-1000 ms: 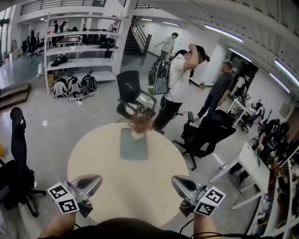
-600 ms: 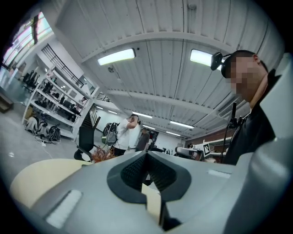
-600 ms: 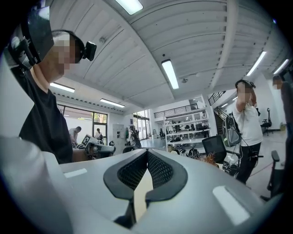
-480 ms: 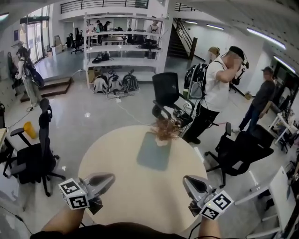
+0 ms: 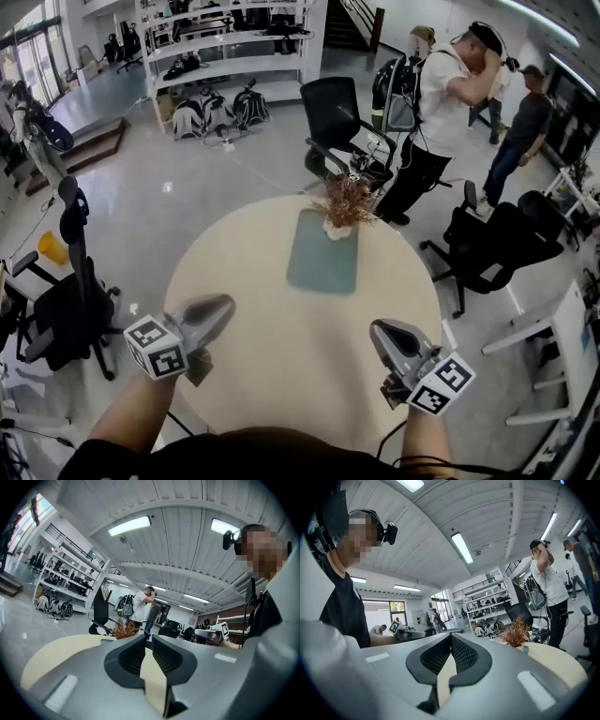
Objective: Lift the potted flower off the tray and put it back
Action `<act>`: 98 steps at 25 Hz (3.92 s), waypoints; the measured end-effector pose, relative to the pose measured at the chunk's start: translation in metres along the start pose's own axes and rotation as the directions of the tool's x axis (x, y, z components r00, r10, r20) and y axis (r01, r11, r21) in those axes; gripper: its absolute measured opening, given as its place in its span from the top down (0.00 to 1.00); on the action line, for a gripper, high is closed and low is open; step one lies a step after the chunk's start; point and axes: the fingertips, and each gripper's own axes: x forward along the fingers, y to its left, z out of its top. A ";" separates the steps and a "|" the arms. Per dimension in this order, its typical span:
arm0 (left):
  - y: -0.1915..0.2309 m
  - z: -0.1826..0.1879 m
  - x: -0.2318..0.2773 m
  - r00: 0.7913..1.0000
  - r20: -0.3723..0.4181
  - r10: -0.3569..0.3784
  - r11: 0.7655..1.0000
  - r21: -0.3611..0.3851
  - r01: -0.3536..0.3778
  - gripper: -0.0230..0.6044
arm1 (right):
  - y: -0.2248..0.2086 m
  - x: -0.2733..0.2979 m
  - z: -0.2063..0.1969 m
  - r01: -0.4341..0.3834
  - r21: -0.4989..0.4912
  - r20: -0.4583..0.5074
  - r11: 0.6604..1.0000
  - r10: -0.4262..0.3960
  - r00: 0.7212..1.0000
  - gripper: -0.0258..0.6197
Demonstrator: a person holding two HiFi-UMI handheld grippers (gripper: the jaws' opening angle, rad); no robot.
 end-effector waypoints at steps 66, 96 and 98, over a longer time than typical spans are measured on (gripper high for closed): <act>0.215 -0.222 0.533 0.917 -0.389 -0.090 0.931 0.296 0.216 0.17 | -0.286 0.043 -0.092 0.196 0.055 0.038 0.979 -0.198 0.980 0.94; 0.190 -0.082 0.460 0.960 -0.257 -0.108 0.930 0.314 0.189 0.18 | -0.237 0.041 -0.030 0.219 -0.007 0.053 0.976 -0.218 0.974 0.94; 0.190 -0.063 0.450 0.965 -0.243 -0.099 0.930 0.322 0.176 0.18 | -0.231 0.042 -0.022 0.224 -0.019 0.055 0.974 -0.223 0.973 0.94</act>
